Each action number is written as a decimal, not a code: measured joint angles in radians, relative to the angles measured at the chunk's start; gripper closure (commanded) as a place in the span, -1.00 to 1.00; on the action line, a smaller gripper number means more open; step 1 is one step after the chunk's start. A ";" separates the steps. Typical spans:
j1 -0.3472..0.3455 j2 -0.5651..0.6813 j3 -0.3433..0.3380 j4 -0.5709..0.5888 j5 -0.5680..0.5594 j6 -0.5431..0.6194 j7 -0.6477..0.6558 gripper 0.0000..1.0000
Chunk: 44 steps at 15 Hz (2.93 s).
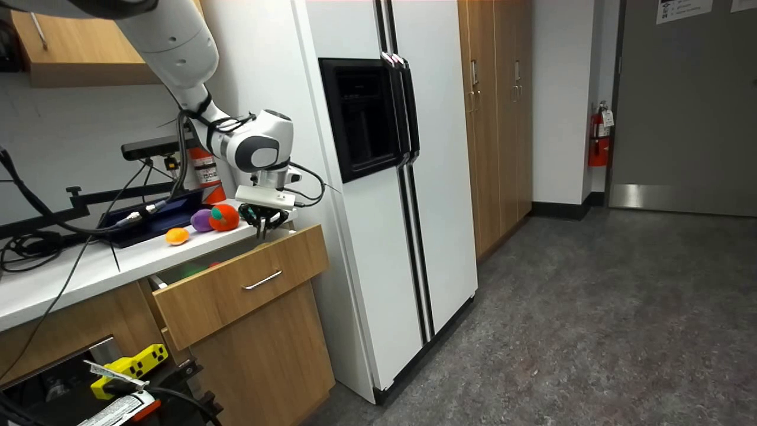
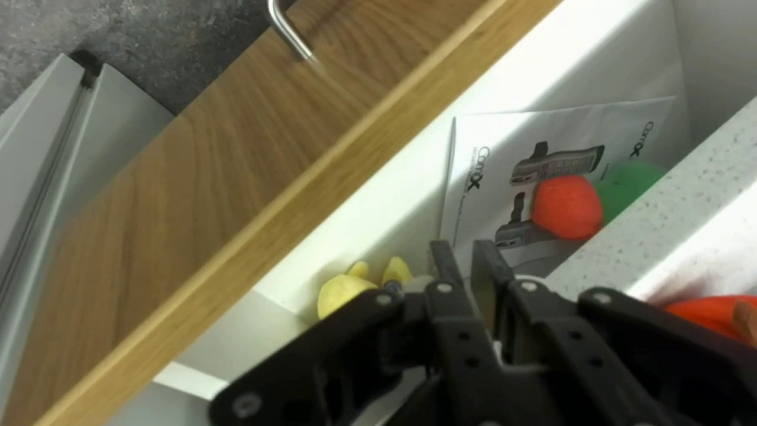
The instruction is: Open the top drawer of the bottom cabinet.
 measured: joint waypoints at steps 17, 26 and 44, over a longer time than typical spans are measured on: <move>0.113 -0.087 -0.245 -0.137 -0.484 -0.003 0.156 1.00; 0.039 -0.162 -0.335 -0.269 -0.538 0.006 0.178 1.00; 0.037 -0.202 -0.373 -0.342 -0.612 0.121 0.346 1.00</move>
